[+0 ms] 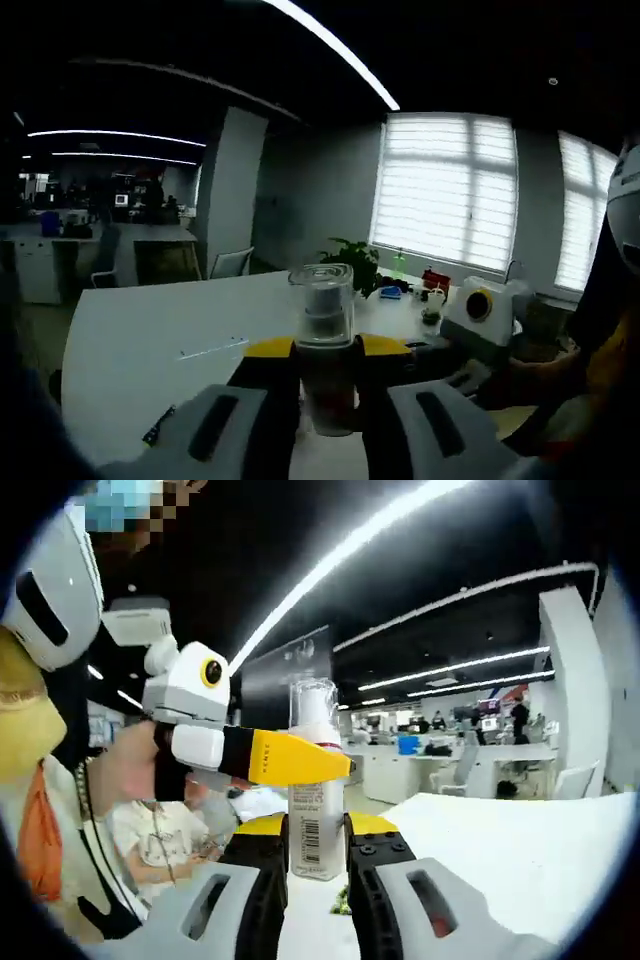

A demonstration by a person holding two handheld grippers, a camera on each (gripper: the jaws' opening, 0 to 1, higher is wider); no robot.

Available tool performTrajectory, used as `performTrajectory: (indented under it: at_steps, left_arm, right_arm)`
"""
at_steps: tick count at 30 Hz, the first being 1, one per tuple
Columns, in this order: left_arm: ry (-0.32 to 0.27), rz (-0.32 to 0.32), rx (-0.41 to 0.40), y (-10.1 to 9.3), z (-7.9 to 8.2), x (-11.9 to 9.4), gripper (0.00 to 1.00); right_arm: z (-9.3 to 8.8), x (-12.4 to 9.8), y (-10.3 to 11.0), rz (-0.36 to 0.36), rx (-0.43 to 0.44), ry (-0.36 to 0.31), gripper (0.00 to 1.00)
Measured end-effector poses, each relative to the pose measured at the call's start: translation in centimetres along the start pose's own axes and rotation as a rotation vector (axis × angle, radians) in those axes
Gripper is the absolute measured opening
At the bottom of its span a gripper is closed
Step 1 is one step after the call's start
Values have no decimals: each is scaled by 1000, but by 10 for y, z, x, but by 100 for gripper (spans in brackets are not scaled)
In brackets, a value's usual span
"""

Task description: Arrange the skincare products in the storage area until every visible bottle or jar stands upright without overlapping.

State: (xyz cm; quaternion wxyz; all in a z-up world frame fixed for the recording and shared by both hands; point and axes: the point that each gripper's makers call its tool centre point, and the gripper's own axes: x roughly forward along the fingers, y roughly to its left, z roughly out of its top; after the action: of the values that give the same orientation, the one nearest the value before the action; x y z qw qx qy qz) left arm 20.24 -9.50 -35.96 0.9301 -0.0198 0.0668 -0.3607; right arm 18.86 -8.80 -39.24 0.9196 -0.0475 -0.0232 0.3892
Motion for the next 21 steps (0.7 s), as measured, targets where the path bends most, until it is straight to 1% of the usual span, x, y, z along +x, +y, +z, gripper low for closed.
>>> performTrajectory:
  at_steps: [1,2,3,4,5,6,7,8,9,10,12,14,15,16,18,19,20,21]
  left_arm:
    - [-8,17,24,-2,4,1,17]
    - [-23,-8,52,-10,9,1,17]
    - [-54,5,70,-14,18,1,17]
    - [-73,12,85,-16,24,0,17]
    - [-75,8,107,-20,26,-1,17]
    - [-72,11,124,-22,28,-1,17]
    - [-73,19,143,-22,29,-2,17]
    - [-79,36,191,-21,31,-3,17]
    - [-70,33,197,-22,29,-3,17]
    - [-74,29,181,-23,29,-3,17]
    - [-77,23,160,-22,29,-4,17]
    - [-70,11,139,-20,27,-4,17]
    - [-67,5,138,-21,25,-3,17]
    - [-64,0,140,-21,23,-3,17]
    - [-62,-22,144,-23,21,-4,18]
    - [-60,-76,177,-29,18,-4,19]
    - [-54,-119,192,-32,16,-4,20]
    - [-35,-191,204,-37,10,-4,20]
  right_arm:
    - [2,1,0,-33,-73,12,22]
    - [7,2,2,-68,-142,2,22]
    - [17,1,-1,-125,-156,-45,25]
    - [23,0,-3,-158,-144,-82,27]
    - [27,-1,-6,-174,-71,-111,26]
    - [28,-4,-11,-192,-28,-120,22]
    - [29,-4,-11,-168,15,-138,21]
    - [30,-3,-8,-116,34,-145,21]
    - [28,-4,-6,-74,60,-138,20]
    - [28,-3,-5,-47,95,-151,20]
    - [24,-5,-4,19,237,-151,20]
    - [22,-6,-5,36,256,-158,19]
    - [23,-2,2,38,243,-158,19]
    - [21,-2,2,40,242,-155,19]
    - [19,-4,7,94,305,-167,19]
    - [18,-5,8,134,354,-181,19]
    - [14,-7,11,177,398,-186,19]
    - [12,-9,12,198,414,-181,19]
